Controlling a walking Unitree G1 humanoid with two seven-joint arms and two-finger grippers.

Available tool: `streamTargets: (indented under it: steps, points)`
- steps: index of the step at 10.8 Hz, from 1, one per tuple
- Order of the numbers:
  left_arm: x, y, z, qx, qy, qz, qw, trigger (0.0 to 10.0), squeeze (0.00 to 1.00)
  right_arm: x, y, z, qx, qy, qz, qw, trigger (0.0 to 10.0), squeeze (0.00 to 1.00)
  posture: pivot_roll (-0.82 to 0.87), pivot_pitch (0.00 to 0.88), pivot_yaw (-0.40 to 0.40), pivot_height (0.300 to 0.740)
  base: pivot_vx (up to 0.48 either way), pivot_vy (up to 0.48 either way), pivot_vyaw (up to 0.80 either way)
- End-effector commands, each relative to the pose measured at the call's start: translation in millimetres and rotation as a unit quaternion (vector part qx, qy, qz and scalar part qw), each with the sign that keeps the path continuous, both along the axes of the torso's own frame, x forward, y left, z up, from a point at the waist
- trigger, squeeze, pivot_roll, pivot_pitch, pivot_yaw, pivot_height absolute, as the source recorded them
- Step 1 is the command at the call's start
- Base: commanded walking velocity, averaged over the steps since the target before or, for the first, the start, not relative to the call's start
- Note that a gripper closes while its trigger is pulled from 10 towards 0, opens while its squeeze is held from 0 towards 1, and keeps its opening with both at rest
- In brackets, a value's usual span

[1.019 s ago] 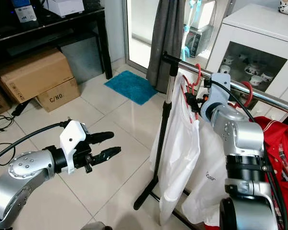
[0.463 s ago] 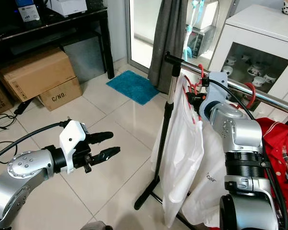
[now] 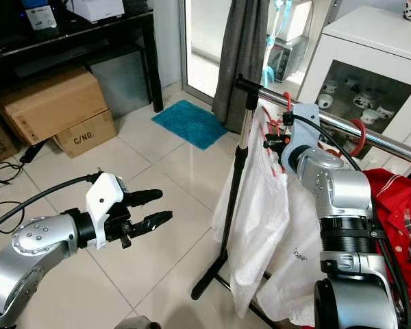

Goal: Hang hanger

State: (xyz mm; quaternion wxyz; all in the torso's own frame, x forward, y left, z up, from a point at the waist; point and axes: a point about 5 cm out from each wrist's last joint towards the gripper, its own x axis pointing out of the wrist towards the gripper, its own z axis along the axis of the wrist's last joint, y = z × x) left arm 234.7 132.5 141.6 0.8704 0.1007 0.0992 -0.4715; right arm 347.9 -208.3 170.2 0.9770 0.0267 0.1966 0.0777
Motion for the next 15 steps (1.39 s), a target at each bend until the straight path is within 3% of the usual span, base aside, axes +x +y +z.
streamTargets:
  steps: [1, 7, 9, 11, 14, 15]
  points:
    - [1.0, -0.2, 2, 0.011, -0.005, -0.007, 1.0, 10.0, 0.0, 2.0, -2.0, 2, -0.004, 0.005, 0.001, 1.0, 0.0, 0.0, 0.09, 0.012, -0.004, 0.74, 0.0, 0.0, 0.0]
    - [4.3, 0.2, 5, -0.005, -0.016, 0.012, 1.0, 10.0, 0.0, -2.3, 2.7, 17, 0.013, -0.029, 0.0, 0.999, 0.0, 0.0, 0.09, 0.0, -0.015, 0.74, 0.0, 0.0, 0.0]
    - [20.1, 5.4, 8, -0.027, -0.042, 0.123, 0.991, 10.0, 0.0, -14.2, 2.5, 34, 0.021, -0.08, -0.023, 0.996, 0.0, 0.0, 0.08, 0.016, -0.017, 0.74, 0.0, 0.0, 0.0]
    - [19.9, 3.3, 2, -0.031, -0.042, 0.157, 0.986, 10.0, 0.0, -33.3, 10.9, 41, 0.019, -0.115, -0.028, 0.993, 0.0, 0.0, 0.07, 0.033, -0.017, 0.74, 0.0, 0.0, 0.0]
    - [18.6, -1.4, -4, -0.041, -0.038, 0.196, 0.979, 10.0, 0.0, -70.9, 32.4, 16, 0.028, -0.103, -0.011, 0.994, 0.0, 0.0, 0.06, 0.047, -0.004, 0.74, 0.0, 0.0, 0.0]
    - [17.8, -1.6, -7, -0.041, -0.035, 0.199, 0.978, 10.0, 0.0, -82.8, 41.6, -2, 0.026, -0.088, -0.003, 0.996, 0.0, 0.0, 0.06, 0.049, -0.001, 0.74, 0.0, 0.0, 0.0]
